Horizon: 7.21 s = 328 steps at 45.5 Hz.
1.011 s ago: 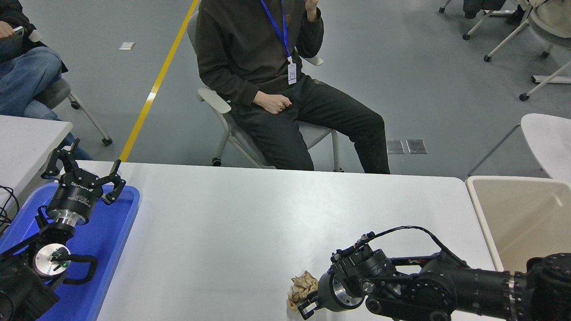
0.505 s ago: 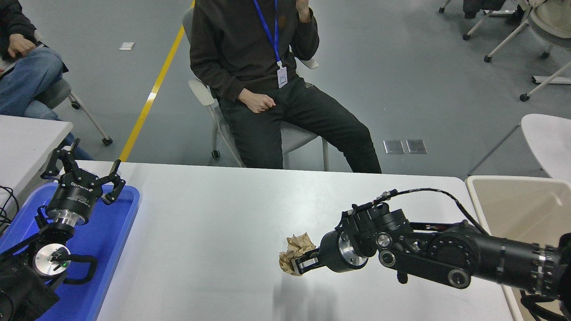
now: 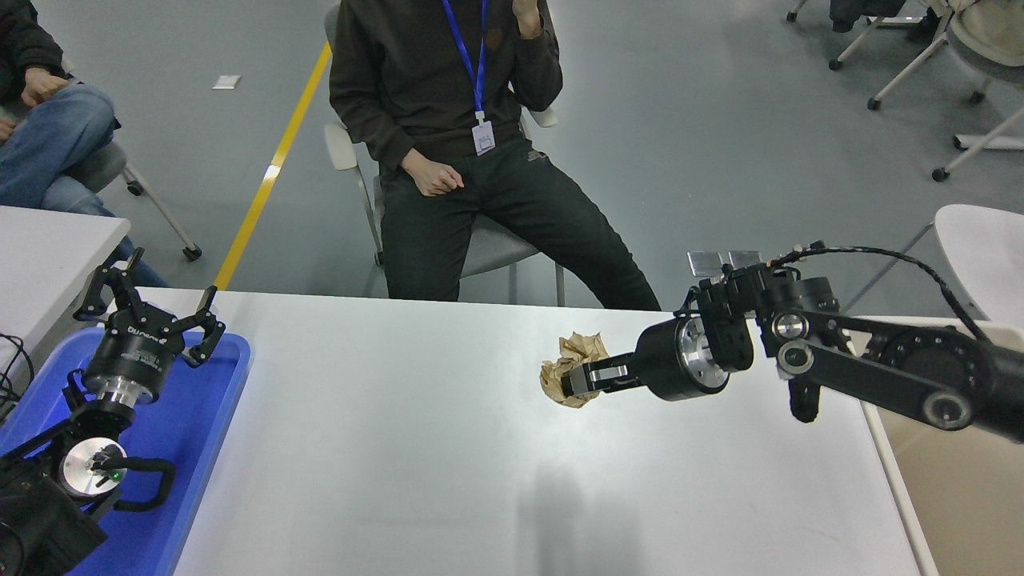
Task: Clean the table surface
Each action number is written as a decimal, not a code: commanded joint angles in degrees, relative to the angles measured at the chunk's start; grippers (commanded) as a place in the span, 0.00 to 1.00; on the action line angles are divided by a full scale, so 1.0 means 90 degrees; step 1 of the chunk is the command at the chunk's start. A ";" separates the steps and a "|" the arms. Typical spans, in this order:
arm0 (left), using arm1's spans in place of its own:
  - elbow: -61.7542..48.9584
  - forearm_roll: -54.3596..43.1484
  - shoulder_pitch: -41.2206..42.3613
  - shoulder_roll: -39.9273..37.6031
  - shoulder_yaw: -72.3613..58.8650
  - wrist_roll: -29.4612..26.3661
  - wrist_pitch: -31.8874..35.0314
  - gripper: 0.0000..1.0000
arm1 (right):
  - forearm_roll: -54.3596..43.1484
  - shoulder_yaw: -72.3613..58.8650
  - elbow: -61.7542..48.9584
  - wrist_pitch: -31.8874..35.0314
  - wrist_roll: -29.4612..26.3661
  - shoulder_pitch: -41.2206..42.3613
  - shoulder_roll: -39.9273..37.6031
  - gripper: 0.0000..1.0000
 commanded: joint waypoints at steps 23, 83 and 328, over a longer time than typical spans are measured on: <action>0.0000 0.0000 0.0000 0.0000 0.0000 0.0000 0.0000 1.00 | 0.1478 0.1296 0.0277 0.0566 0.0017 0.0328 -0.2088 0.00; 0.0000 0.0000 0.0000 0.0000 0.0000 0.0000 0.0000 1.00 | 0.2503 0.1678 -0.3033 0.0439 0.2673 -0.2221 -0.3544 0.00; 0.0000 0.0000 0.0000 0.0000 0.0000 0.0000 0.0000 1.00 | 0.6039 0.1609 -0.9488 -0.2452 0.3396 -0.3803 0.1085 0.98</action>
